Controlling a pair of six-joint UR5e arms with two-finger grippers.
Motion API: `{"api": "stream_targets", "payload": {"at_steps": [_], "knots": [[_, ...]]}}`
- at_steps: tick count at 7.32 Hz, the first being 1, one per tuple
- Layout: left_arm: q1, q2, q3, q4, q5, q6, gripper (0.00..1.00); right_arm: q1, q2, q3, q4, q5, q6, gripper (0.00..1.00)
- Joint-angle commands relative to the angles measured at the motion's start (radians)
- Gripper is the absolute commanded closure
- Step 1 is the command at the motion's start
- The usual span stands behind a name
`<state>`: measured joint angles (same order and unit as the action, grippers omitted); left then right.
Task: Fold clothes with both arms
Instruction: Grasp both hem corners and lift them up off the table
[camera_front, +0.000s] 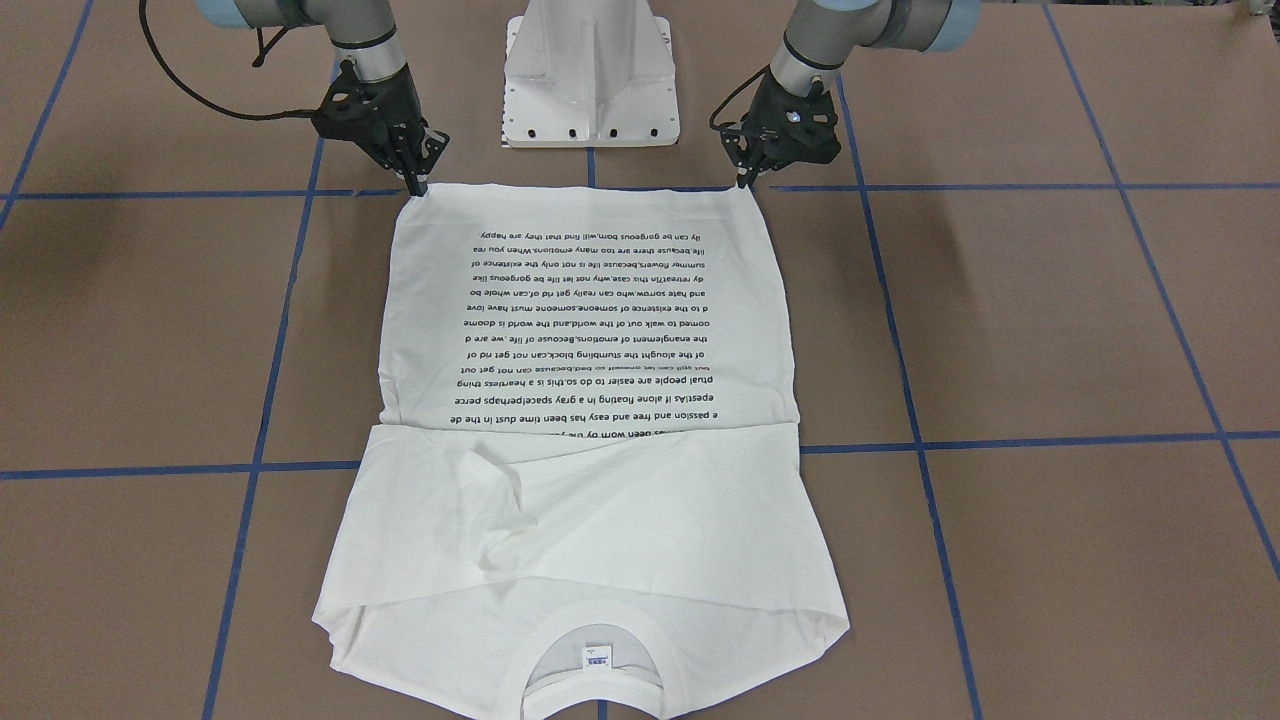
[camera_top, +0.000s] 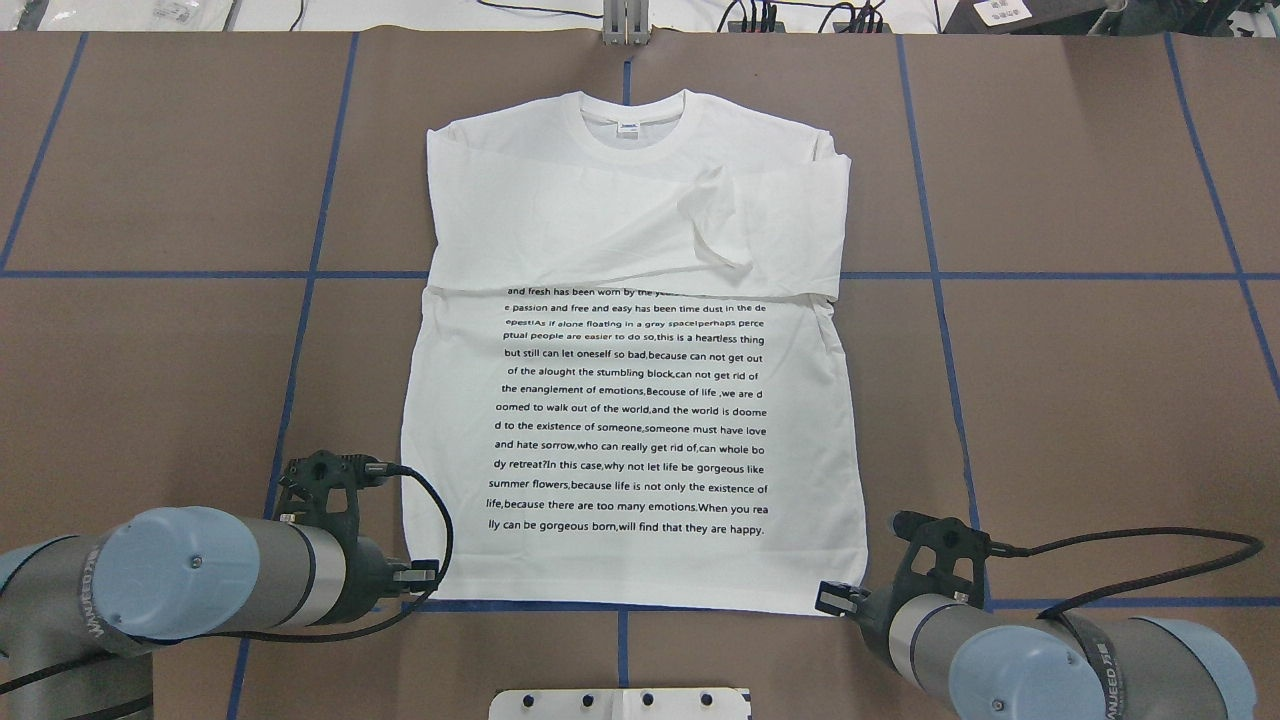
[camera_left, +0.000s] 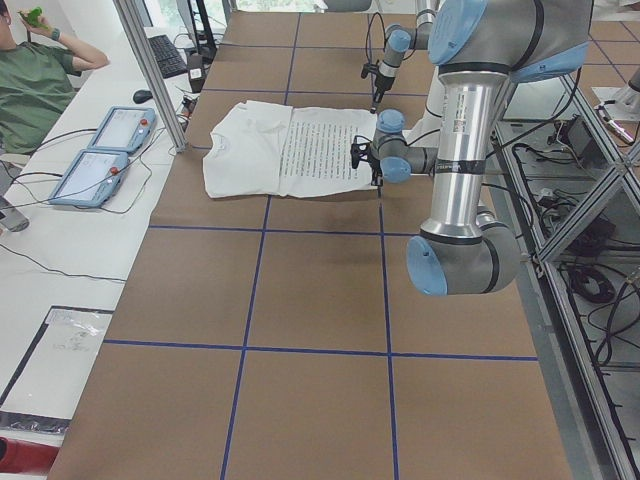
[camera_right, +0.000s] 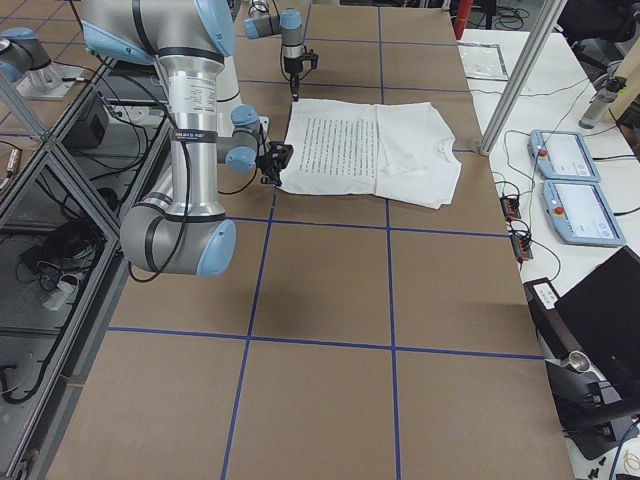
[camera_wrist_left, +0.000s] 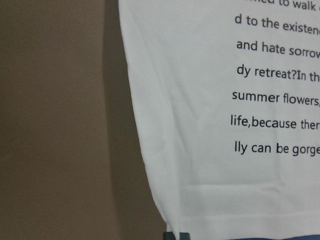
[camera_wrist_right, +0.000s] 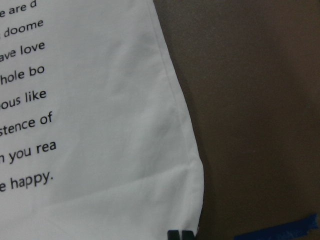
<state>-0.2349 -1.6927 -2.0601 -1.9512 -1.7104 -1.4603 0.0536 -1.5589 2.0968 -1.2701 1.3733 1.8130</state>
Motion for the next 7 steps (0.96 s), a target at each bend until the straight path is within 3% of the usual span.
{"api": "stream_targets", "payload": {"at_steps": [1,2,3,5,6,7], "knots": [[-0.006,0.004,-0.036,0.003,-0.008,0.002,1.00,0.006,-0.018,0.067,-0.061,0.013,-0.006,1.00],[-0.014,0.019,-0.119,0.056,-0.056,0.003,1.00,0.006,-0.029,0.195,-0.206,0.047,-0.006,1.00],[-0.015,0.013,-0.249,0.201,-0.133,0.003,1.00,0.008,-0.026,0.329,-0.356,0.096,-0.006,1.00],[-0.018,-0.019,-0.500,0.480,-0.166,0.005,1.00,0.052,-0.004,0.576,-0.587,0.224,-0.009,1.00],[-0.056,-0.081,-0.521,0.586,-0.196,0.008,1.00,0.116,0.020,0.588,-0.610,0.293,-0.018,1.00],[-0.093,-0.170,-0.493,0.653,-0.199,0.037,1.00,0.155,0.028,0.577,-0.611,0.305,-0.079,1.00]]}}
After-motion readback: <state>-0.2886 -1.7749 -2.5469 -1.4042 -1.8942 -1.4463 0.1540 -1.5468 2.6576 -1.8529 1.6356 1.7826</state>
